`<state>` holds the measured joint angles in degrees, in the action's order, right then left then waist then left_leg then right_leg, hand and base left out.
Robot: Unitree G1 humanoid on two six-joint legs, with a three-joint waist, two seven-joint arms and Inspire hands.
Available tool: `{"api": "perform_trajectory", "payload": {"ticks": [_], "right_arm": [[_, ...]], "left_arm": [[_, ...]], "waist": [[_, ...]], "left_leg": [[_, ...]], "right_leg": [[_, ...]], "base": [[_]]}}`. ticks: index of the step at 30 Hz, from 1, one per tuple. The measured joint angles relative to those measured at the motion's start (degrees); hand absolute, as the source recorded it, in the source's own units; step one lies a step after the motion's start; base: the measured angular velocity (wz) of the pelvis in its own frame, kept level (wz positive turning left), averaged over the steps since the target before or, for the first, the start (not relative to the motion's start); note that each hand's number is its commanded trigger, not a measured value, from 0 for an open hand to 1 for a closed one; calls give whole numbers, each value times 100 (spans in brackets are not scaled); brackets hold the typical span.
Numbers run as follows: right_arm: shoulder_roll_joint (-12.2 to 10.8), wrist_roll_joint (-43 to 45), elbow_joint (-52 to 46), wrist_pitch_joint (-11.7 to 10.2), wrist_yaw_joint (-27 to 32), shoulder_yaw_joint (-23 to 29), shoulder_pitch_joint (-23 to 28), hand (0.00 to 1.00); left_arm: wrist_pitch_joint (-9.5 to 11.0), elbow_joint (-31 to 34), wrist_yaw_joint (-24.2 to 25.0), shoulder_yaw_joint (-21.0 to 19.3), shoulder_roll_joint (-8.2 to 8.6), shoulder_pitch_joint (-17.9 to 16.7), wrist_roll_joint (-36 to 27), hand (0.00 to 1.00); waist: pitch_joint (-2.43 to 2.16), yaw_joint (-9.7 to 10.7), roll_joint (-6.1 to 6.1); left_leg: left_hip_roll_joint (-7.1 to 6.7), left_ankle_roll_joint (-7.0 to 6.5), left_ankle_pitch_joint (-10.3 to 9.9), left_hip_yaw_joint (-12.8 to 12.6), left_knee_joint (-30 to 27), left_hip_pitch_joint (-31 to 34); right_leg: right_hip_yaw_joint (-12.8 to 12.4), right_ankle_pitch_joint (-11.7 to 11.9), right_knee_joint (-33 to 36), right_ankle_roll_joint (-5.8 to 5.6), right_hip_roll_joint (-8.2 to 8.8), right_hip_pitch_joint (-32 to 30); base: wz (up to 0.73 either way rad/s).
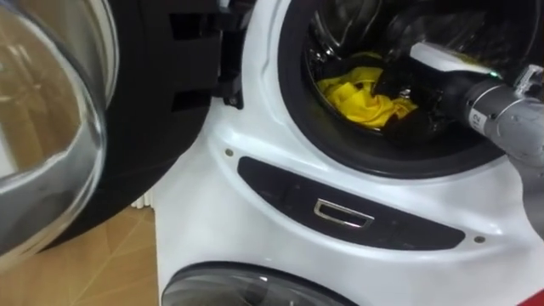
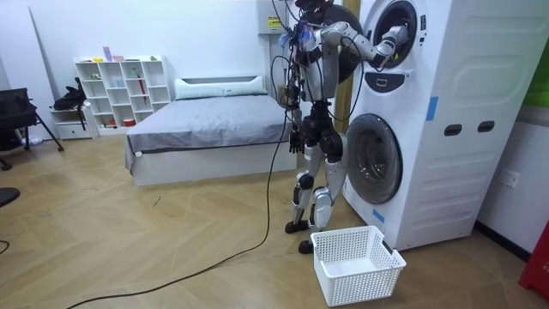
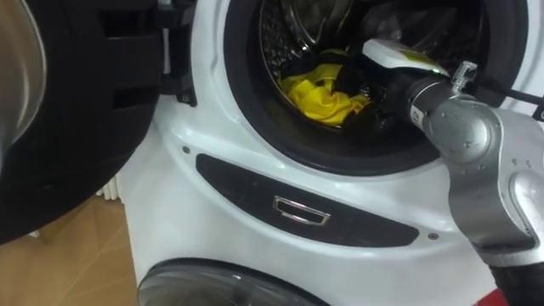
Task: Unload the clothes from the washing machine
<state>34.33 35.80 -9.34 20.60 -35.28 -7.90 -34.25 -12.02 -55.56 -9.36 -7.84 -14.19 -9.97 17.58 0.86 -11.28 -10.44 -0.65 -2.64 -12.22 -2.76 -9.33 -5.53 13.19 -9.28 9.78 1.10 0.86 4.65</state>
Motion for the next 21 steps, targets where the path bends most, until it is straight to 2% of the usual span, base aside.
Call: {"api": "perform_trajectory", "payload": {"ticks": [4, 7, 8, 9, 11, 13, 16, 18, 21], "right_arm": [[-86, -246, -850, -11, 58, 13, -1, 100], [-167, -712, -1458, -120, 236, 43, 19, 100], [-247, -893, -1777, -179, 361, 117, 159, 100], [-305, -948, -1978, -213, 412, 184, 296, 100], [-628, -1170, -2509, -444, 588, 315, 790, 100], [-797, -1552, -2589, -625, 698, 362, 1038, 100], [-956, -1886, -2615, -691, 851, 623, 1507, 100], [-985, -2128, -2616, -696, 979, 779, 1590, 100], [-986, -2494, -2673, -953, 1058, 885, 1673, 100]], "left_arm": [[96, -143, -186, -27, 82, -188, 5, 0], [164, -246, -276, -36, 211, -386, 1, 0], [203, -325, -297, -38, 240, -410, 5, 0], [222, -368, -300, -41, 247, -409, 8, 0], [274, -387, -318, -98, 286, -503, 4, 0], [328, -398, -382, -97, 334, -542, -2, 0], [416, -389, -430, -101, 431, -563, -40, 0], [480, -392, -460, -118, 443, -589, -138, 0], [561, -403, -515, -273, 442, -583, -164, 0]], "waist": [[-27, 65, 56], [-46, 254, 141], [-27, 333, 211], [-42, 344, 201], [-73, 369, 268], [-63, 474, 325], [-105, 576, 430], [-104, 641, 455], [-99, 705, 465]], "left_leg": [[5, 0, 1, -201, 51, 8], [25, 0, 1, -189, 41, -11], [28, 0, 1, -195, 40, -33], [28, 0, 1, -199, 42, -60], [35, 0, 1, -210, 39, -145], [32, 1, 1, -204, 42, -205], [27, 1, 1, -271, 53, -228], [27, 1, 1, -279, 63, -221], [44, 1, 0, -327, 63, -210]], "right_leg": [[-223, 0, 6, 0, -23, -128], [-299, 0, -7, -1, -16, -126], [-302, 1, -18, -2, -13, -90], [-308, 1, -13, -2, -10, -70], [-377, 1, -12, -2, -8, -11], [-372, 1, -19, -2, 3, 54], [-383, 1, -12, -3, 6, 53], [-383, 1, -10, -4, 15, 34], [-391, 1, -15, -4, 17, 24]], "base": [[-28], [-16], [0], [0], [-16], [-6], [0], [-7], [-3]]}}
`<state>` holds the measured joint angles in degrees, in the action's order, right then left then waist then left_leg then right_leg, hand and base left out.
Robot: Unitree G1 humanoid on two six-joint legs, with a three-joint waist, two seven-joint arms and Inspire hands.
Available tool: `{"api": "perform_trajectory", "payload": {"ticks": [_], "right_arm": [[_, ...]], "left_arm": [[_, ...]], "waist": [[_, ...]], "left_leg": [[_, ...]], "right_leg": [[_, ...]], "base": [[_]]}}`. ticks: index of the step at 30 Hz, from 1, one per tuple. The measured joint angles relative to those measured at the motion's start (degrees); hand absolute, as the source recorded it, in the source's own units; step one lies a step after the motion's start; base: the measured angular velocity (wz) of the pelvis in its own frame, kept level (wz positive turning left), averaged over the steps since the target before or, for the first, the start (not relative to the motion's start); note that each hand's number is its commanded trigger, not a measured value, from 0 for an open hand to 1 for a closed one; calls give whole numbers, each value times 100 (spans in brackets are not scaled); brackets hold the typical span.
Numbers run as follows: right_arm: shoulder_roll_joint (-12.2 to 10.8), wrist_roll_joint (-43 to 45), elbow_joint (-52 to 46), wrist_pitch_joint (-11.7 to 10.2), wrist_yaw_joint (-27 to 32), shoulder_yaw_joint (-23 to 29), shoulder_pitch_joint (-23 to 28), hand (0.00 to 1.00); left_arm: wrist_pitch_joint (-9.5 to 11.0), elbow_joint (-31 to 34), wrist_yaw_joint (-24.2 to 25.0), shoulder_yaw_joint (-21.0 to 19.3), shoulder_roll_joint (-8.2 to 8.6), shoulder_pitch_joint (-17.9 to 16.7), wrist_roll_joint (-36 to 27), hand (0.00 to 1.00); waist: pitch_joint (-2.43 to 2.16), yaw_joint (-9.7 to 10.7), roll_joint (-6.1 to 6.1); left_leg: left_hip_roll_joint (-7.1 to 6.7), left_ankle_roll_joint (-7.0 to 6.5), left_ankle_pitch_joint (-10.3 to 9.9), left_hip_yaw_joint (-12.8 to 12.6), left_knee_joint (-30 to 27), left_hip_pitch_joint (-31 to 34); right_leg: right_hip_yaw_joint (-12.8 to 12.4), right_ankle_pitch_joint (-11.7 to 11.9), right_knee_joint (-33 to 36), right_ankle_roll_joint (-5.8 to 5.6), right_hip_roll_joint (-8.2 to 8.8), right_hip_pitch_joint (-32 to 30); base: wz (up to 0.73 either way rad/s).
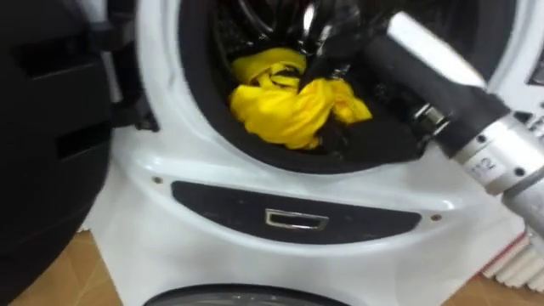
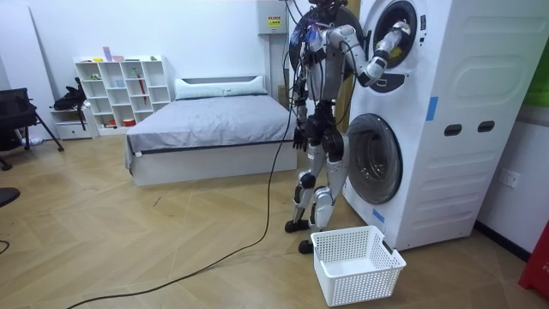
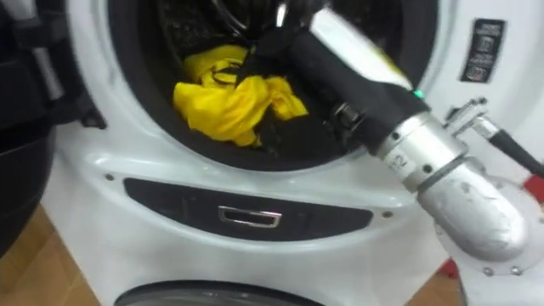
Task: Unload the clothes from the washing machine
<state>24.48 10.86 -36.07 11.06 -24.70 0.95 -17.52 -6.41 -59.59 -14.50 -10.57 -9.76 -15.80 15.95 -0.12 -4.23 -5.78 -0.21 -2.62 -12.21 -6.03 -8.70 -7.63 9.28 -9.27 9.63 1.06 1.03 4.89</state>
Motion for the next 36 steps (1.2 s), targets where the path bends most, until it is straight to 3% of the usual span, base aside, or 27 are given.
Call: {"api": "perform_trajectory", "payload": {"ticks": [2, 6, 12, 14, 16, 21, 23, 28, 36], "right_arm": [[-9, -257, -24, -125, 162, 148, 269, 100], [-216, -623, -35, -165, 211, 245, 629, 100], [-273, -887, -38, -175, 234, 311, 810, 100], [-323, -989, -40, -298, 242, 533, 1050, 100], [-341, -1128, -44, -385, 293, 758, 1223, 100], [-334, -2069, -103, -435, 663, 1516, 1483, 100], [-333, -2450, -108, -610, 1025, 1958, 1485, 100], [-329, -2660, -160, -939, 1663, 2792, 1830, 100], [-293, -2843, -148, -1064, 2683, 3465, 2109, 100]], "left_arm": [[55, -25, 0, -1, 6, -32, -26, 0], [56, -155, 0, 69, 72, -79, -68, 0], [81, -461, -19, 66, 201, -71, -61, 0], [120, -484, -52, 41, 206, -86, -37, 0], [186, -523, -81, -58, 208, -126, -25, 0], [334, -671, -119, -302, 198, -242, -43, 0], [432, -643, -119, -409, 196, -265, -35, 0], [574, -540, -122, -672, 168, -259, -7, 0], [781, -460, -271, -731, -15, -162, -9, 0]], "waist": [[2, -8, 9], [-2, 0, 18], [15, 101, 191], [-29, 104, 186], [-43, 128, 156], [-67, 489, 105], [-69, 631, 97], [-63, 953, 82], [-50, 1380, 96]], "left_leg": [[16, 1, -1, -9, -1, -16], [26, 7, -4, 4, -1, -58], [49, 2, -95, 13, 10, -47], [45, 2, -95, 13, -2, -32], [48, 3, -95, -1, -28, -22], [53, 9, -99, -48, -83, 14], [78, 18, -108, -182, -62, -9], [151, 50, -136, -423, -25, 41], [260, 126, -208, -913, 43, -96]], "right_leg": [[8, 0, 1, 0, -14, 20], [15, 0, -4, 1, -24, 70], [18, 0, 10, 0, -48, 65], [-38, 0, 30, 0, -53, 70], [-67, 0, 31, 1, -59, 62], [-125, 0, 28, 1, -69, -13], [-224, 2, 41, 4, -119, -76], [-448, 44, 119, 45, -210, -226], [-780, 60, 211, 96, -337, -331]], "base": [[6], [0], [0], [-4], [-3], [-6], [-24], [-29], [-32]]}}
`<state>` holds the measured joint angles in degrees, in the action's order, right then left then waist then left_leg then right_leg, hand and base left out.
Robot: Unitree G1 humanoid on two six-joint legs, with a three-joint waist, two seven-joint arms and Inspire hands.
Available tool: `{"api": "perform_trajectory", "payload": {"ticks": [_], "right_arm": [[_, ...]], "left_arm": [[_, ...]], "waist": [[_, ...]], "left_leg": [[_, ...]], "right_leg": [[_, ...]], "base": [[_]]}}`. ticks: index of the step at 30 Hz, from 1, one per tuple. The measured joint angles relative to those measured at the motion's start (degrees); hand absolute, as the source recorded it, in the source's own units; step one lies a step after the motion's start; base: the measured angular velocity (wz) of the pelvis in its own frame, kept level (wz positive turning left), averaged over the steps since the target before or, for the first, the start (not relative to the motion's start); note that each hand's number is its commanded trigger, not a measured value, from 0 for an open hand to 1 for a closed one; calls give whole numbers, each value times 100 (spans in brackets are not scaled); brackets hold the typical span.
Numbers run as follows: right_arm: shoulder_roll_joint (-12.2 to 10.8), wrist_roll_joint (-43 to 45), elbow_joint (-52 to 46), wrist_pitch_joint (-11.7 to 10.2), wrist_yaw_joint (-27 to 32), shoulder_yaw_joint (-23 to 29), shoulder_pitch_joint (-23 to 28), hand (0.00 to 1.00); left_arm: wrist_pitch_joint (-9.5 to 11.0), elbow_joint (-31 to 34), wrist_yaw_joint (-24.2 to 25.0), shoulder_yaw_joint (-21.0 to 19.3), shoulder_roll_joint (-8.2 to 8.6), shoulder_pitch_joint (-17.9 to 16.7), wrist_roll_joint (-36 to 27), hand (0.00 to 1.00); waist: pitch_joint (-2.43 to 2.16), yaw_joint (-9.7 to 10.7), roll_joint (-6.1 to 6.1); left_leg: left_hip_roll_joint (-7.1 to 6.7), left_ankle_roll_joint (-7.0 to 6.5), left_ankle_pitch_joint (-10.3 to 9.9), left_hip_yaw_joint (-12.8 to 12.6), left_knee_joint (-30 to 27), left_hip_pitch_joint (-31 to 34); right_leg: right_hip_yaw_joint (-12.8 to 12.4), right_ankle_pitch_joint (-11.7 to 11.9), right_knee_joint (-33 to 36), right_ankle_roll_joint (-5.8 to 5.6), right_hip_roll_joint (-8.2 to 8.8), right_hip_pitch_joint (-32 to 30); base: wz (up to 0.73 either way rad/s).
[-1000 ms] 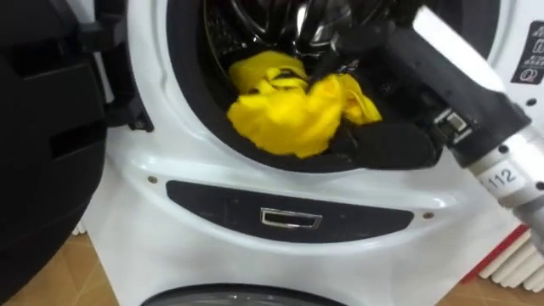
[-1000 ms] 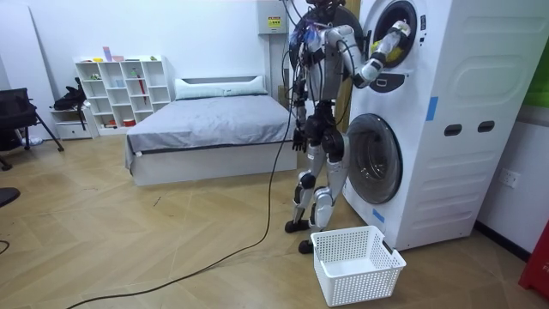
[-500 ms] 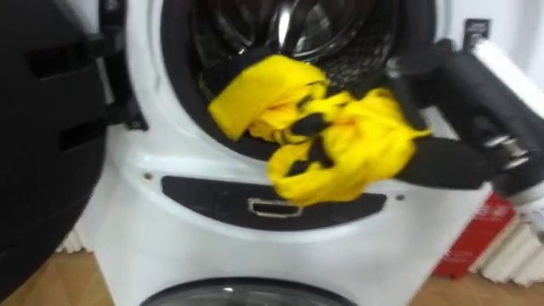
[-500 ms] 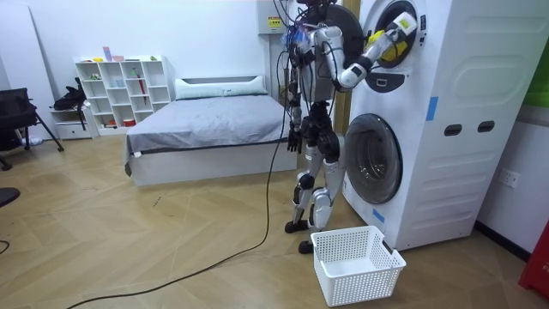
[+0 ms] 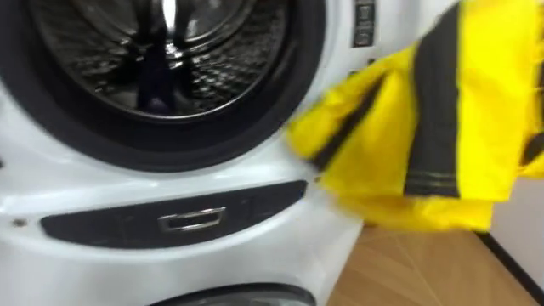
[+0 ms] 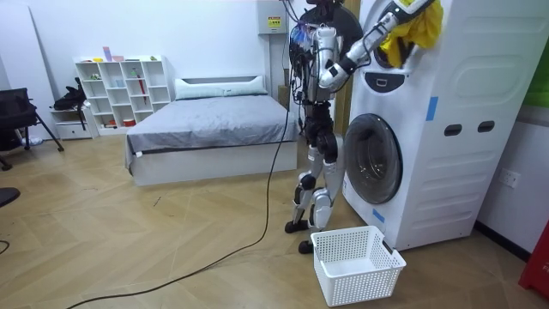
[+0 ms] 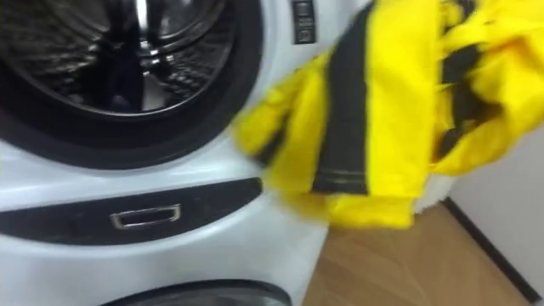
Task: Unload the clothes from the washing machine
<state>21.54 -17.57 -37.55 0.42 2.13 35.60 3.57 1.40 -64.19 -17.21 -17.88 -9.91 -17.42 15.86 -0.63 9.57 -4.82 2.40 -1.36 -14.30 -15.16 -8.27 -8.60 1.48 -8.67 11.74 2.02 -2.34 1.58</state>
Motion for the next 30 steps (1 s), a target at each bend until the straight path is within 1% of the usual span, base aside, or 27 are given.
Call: {"api": "perform_trajectory", "payload": {"ticks": [2, 5, 6, 7, 8, 10, 11, 12, 13, 14, 15, 16, 18, 19, 20, 21, 22, 23, 24, 25, 26, 27, 28, 29, 30], "right_arm": [[45, -203, 5, -46, 291, 169, 0, 100], [87, -675, 23, -51, 600, 461, 27, 100], [90, -717, 23, -52, 657, 509, 44, 100], [90, -732, 31, -53, 742, 593, 58, 100], [91, -722, 43, -60, 828, 653, 103, 100], [89, -720, 48, -59, 901, 680, 282, 100], [88, -710, 52, -47, 908, 675, 387, 100], [87, -716, 54, -30, 908, 671, 428, 100], [86, -726, 74, -6, 907, 631, 470, 100], [74, -714, 124, -5, 898, 548, 494, 100], [65, -714, 167, -5, 893, 481, 507, 100], [44, -715, 256, 12, 858, 325, 558, 100], [32, -715, 403, 57, 722, 69, 709, 100], [20, -723, 563, 95, 585, -163, 746, 100], [-33, -724, 710, 184, 450, -349, 814, 100], [-77, -725, 761, 261, 390, -420, 852, 100], [-133, -750, 859, 426, 282, -550, 920, 100], [-178, -762, 950, 533, 137, -583, 992, 100], [-197, -765, 1004, 545, 75, -597, 1050, 100], [-242, -769, 1150, 545, -42, -699, 1101, 100], [-318, -765, 1283, 570, -181, -800, 1104, 100], [-357, -760, 1342, 584, -241, -846, 1106, 100], [-399, -748, 1515, 580, -327, -956, 1107, 100], [-453, -726, 1718, 592, -429, -1044, 1108, 100], [-460, -725, 1817, 600, -462, -1101, 1108, 100]], "left_arm": [[4, 3, -5, 11, 15, 22, -2, 0], [2, 6, -16, 6, 31, 5, -4, 0], [2, 7, -19, 6, 31, -2, -4, 0], [-3, 6, -23, 7, 32, -13, -4, 0], [-15, 6, -24, 8, 33, -12, -4, 0], [-23, 8, -64, 3, 27, -10, 0, 0], [-53, 9, -90, 5, 29, 21, -7, 0], [-69, 8, -98, 5, 27, 46, -13, 0], [-98, 5, -125, 10, 25, 94, -13, 0], [-136, -15, -137, 67, 16, 147, -12, 0], [-154, -19, -135, 138, 4, 169, -17, 0], [-163, -17, -130, 247, 4, 203, -34, 0], [-203, 8, -119, 463, 1, 237, -64, 0], [-265, 4, -108, 701, -15, 259, -69, 0], [-310, 1, -85, 879, -18, 288, -66, 0], [-329, 1, -71, 949, -19, 303, -65, 0], [-382, -2, -41, 1045, -17, 342, -60, 0], [-405, -9, 20, 1099, -15, 397, -53, 0], [-406, -10, 37, 1138, -16, 418, -54, 0], [-408, -8, 46, 1204, -18, 421, -58, 0], [-425, -4, 68, 1261, -17, 438, -63, 0], [-428, -7, 95, 1274, -15, 462, -63, 0], [-435, -36, 136, 1351, -31, 521, -65, 0], [-440, -70, 170, 1388, -36, 626, -71, 0], [-440, -92, 179, 1425, -37, 667, -79, 0]], "waist": [[7, 134, -12], [6, 188, -15], [4, 199, -20], [3, 260, -32], [3, 286, -34], [0, 292, -39], [-1, 294, -35], [-1, 293, -38], [7, 284, -42], [23, 276, -18], [24, 270, -15], [24, 252, -15], [27, 253, -5], [29, 251, 16], [37, 253, 50], [37, 253, 61], [53, 262, 86], [75, 273, 120], [80, 273, 151], [80, 253, 211], [77, 276, 249], [90, 279, 294], [89, 286, 363], [91, 297, 403], [83, 290, 431]], "left_leg": [[5, 5, -3, -82, 29, 11], [38, 33, -21, -311, 47, 1], [46, 39, -25, -351, 48, 0], [54, 51, -32, -389, 49, 3], [72, 66, -42, -478, 52, -3], [92, 82, -55, -574, 54, -6], [95, 88, -59, -671, 53, -9], [95, 90, -59, -707, 52, -6], [94, 92, -58, -818, 44, -12], [103, 92, -57, -850, 34, -21], [111, 92, -57, -880, 26, -33], [122, 92, -58, -991, 0, -61], [126, 111, -69, -1089, -21, -89], [148, 168, -113, -1183, -41, -79], [201, 167, -170, -1233, -50, -45], [213, 173, -191, -1252, -50, -15], [224, 174, -193, -1298, -50, 11], [226, 178, -196, -1363, -49, 23], [227, 183, -199, -1398, -50, 30], [232, 199, -210, -1479, -52, 36], [234, 204, -224, -1501, -60, 47], [231, 206, -230, -1532, -63, 62], [206, 205, -236, -1583, -94, 117], [196, 204, -236, -1598, -154, 165], [194, 205, -237, -1607, -175, 203]], "right_leg": [[-92, 5, 15, 7, -27, -72], [-292, 19, 46, 25, -86, -185], [-314, 23, 48, 30, -97, -221], [-372, 24, 65, 33, -119, -262], [-464, 31, 88, 44, -170, -299], [-570, 41, 96, 59, -201, -348], [-650, 47, 119, 68, -226, -390], [-697, 50, 142, 71, -240, -403], [-796, 56, 217, 82, -271, -464], [-880, 58, 220, 85, -287, -469], [-916, 60, 220, 85, -295, -469], [-977, 65, 221, 86, -310, -468], [-1121, 81, 214, 80, -352, -501], [-1247, 91, 213, 79, -409, -570], [-1286, 120, 215, 81, -457, -628], [-1321, 127, 226, 84, -484, -677], [-1394, 160, 264, 87, -511, -719], [-1440, 164, 320, 90, -537, -790], [-1491, 166, 334, 91, -551, -816], [-1571, 168, 393, 92, -589, -865], [-1612, 168, 409, 92, -608, -879], [-1653, 168, 417, 92, -617, -904], [-1731, 170, 454, 88, -635, -981], [-1801, 171, 539, 88, -654, -1073], [-1821, 171, 553, 87, -660, -1117]], "base": [[-21], [-38], [-30], [-29], [-33], [-37], [-37], [-43], [-42], [-41], [-37], [-33], [-38], [-48], [-48], [-35], [-31], [-28], [-35], [-33], [-32], [-30], [-34], [-36], [-32]]}}
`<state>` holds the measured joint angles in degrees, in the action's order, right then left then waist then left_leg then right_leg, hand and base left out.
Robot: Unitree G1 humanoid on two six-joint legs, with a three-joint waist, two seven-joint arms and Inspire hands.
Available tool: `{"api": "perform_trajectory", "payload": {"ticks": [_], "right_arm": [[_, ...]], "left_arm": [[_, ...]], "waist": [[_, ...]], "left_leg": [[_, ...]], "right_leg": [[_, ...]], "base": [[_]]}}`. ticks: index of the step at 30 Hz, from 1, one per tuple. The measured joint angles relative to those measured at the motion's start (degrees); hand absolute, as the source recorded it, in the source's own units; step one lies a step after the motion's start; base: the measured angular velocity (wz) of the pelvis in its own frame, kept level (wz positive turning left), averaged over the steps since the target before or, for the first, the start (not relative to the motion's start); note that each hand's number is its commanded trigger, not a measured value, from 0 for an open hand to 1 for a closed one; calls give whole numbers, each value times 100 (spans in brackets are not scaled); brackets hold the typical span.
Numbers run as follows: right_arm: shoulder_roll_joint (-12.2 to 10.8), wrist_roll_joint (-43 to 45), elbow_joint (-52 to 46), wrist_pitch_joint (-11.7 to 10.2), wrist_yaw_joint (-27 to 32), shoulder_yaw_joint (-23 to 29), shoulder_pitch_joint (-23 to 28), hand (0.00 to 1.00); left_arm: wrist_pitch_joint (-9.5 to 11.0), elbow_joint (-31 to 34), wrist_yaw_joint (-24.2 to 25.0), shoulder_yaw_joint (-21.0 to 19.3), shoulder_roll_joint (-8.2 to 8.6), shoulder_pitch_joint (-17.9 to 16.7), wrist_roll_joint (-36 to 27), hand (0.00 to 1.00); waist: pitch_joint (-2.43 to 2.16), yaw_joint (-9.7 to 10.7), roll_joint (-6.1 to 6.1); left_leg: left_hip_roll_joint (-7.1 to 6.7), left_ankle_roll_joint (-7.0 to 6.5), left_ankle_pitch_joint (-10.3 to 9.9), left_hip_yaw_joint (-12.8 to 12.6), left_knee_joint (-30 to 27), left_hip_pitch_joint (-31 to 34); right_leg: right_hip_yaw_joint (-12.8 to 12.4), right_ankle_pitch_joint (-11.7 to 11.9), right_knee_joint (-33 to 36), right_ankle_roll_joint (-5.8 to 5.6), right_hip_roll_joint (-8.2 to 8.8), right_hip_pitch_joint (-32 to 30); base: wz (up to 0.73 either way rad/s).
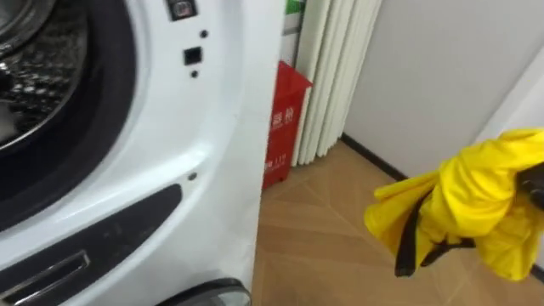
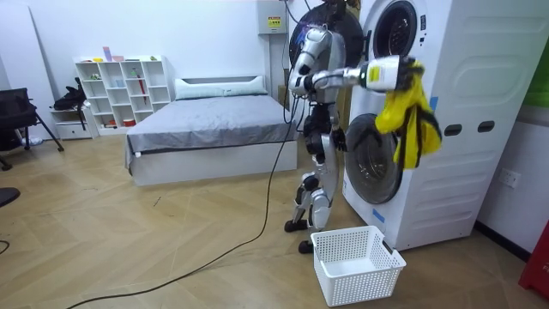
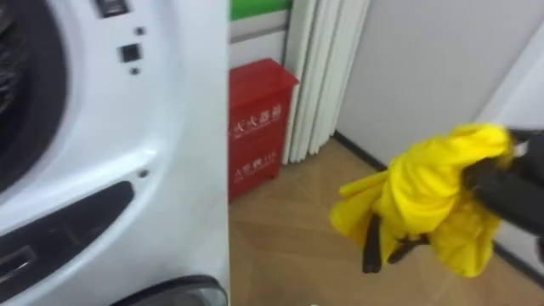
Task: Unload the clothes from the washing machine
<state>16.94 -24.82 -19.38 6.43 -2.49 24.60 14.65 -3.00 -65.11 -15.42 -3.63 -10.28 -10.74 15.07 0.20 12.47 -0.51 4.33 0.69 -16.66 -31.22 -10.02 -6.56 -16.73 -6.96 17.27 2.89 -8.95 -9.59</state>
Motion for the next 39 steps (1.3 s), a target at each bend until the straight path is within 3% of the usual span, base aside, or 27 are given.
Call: {"api": "perform_trajectory", "payload": {"ticks": [4, 8, 14, 19, 23, 28, 29, 30, 31, 32, 39], "right_arm": [[-56, 16, 678, 5, -242, -301, -57, 100], [-63, 164, 1317, 1, -401, -673, -227, 100], [-96, 270, 2674, -14, -554, -1278, -495, 100], [-101, 320, 3351, -67, -648, -1665, -615, 100], [-113, 536, 3644, -77, -821, -1898, -636, 100], [-136, 500, 4118, -150, -824, -2034, -697, 100], [-135, 492, 4246, -172, -820, -2083, -700, 91], [-137, 490, 4325, -182, -825, -2107, -708, 67], [-156, 491, 4444, -182, -836, -2121, -713, 27], [-184, 491, 4569, -186, -856, -2121, -734, 0], [-224, 461, 5299, -271, -946, -2140, -916, 0]], "left_arm": [[-15, -93, 141, 386, -18, 263, -226, 0], [-29, -132, 340, 792, 7, 479, -423, 0], [68, -145, 505, 1243, 23, 517, -694, 0], [157, -160, 533, 1524, 25, 589, -1100, 0], [170, -131, 602, 1640, 34, 641, -1101, 0], [202, -128, 602, 1857, 35, 701, -1110, 0], [222, -115, 602, 1903, 34, 701, -1115, 0], [225, -102, 602, 1912, 35, 700, -1114, 0], [230, -72, 602, 1928, 35, 701, -1114, 0], [247, -72, 602, 1932, 34, 700, -1113, 0], [292, -104, 607, 1962, 40, 752, -1402, 0]], "waist": [[-28, 56, 210], [18, 101, 540], [7, 128, 861], [3, 131, 933], [5, 138, 1036], [0, 137, 1066], [-1, 136, 1066], [0, 137, 1066], [0, 135, 1066], [0, 133, 1065], [2, 128, 1065]], "left_leg": [[11, -3, -17, -61, -180, 268], [-10, -3, -17, -62, -196, 427], [-9, -2, -15, -100, -284, 636], [-27, -2, -15, -91, -334, 812], [-58, -7, -13, -74, -342, 1002], [-79, -38, 8, 18, -341, 1135], [-72, -38, 9, 30, -341, 1141], [-70, -38, 9, 35, -342, 1145], [-69, -38, 9, 49, -342, 1156], [-69, -38, 8, 53, -343, 1168], [-73, -49, 16, 200, -364, 1275]], "right_leg": [[-92, 3, 57, -8, -19, -262], [-260, 11, 170, -20, -79, -518], [-361, 10, 331, -17, -126, -779], [-348, 1, 431, -15, -117, -984], [-333, 6, 524, -24, -104, -1222], [-306, 8, 581, -19, -97, -1372], [-296, 11, 568, -14, -97, -1369], [-292, 13, 562, -11, -97, -1369], [-281, 13, 558, -10, -92, -1375], [-274, 13, 556, -11, -90, -1384], [-84, -18, 553, 6, -7, -1423]], "base": [[-15], [-22], [-11], [1], [1], [3], [0], [5], [4], [4], [15]]}}
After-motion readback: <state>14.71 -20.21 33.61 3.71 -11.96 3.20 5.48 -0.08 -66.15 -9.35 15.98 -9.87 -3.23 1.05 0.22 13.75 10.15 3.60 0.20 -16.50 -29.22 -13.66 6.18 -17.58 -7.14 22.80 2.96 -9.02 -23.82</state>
